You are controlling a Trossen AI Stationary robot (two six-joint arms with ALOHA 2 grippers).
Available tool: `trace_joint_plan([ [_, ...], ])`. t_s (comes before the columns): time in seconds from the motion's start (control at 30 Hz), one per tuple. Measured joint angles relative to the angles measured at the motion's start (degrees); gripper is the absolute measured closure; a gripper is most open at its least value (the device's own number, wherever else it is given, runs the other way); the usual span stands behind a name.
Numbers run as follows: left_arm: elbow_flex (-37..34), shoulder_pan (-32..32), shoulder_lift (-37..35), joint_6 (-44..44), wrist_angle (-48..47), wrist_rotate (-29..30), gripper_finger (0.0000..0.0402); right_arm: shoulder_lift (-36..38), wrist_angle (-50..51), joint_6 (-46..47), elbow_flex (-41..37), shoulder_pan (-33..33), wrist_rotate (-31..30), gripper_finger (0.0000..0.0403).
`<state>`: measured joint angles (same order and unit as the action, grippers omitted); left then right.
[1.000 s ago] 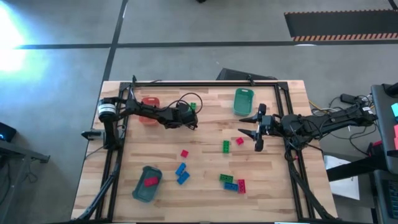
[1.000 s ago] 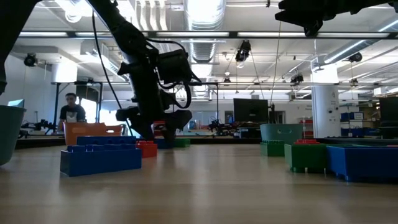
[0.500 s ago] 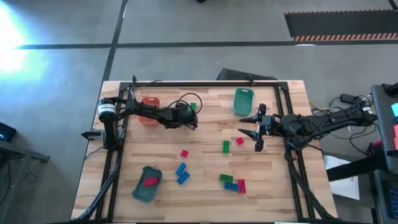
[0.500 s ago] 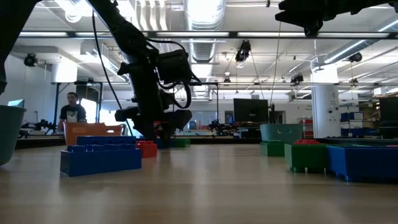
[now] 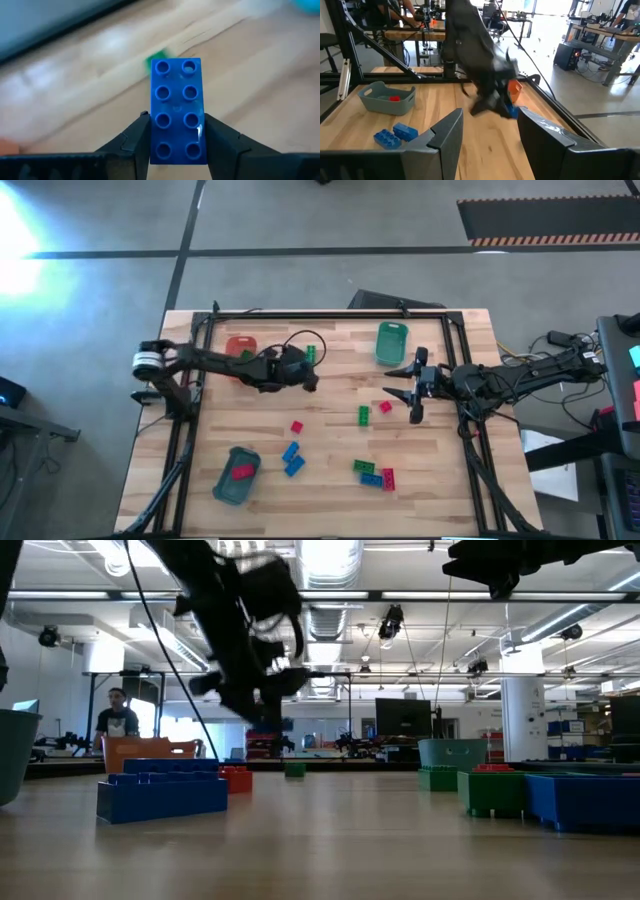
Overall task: Sort & place blocks by color
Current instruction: Put the blue game piece into the green bin
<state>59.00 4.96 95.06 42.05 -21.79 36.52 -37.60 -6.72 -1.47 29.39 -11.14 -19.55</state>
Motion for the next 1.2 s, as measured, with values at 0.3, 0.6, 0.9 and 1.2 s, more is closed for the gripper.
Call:
trace_joint_plan([
  [0.3,-3.16,-13.29,-9.31,-28.34,21.29,1.97,0.0275,-3.92,-7.54,-4.02,-0.92,0.02,1.60,0.0225],
  [0.6,-15.55,-22.66,-10.38,-48.81,62.08,0.86,0.0274,-15.38,-27.85,-12.04,-1.55,0.00,10.72,0.0225],
  [0.9,-18.72,-24.36,-9.94,-52.03,72.77,-7.61,0.0274,-31.84,-57.72,-11.48,-1.15,0.10,12.07,0.0225],
  [1.2,-18.53,-24.44,-9.94,-52.03,73.52,-8.46,0.0274,-39.89,-59.75,-5.69,6.87,0.15,12.88,0.0175],
])
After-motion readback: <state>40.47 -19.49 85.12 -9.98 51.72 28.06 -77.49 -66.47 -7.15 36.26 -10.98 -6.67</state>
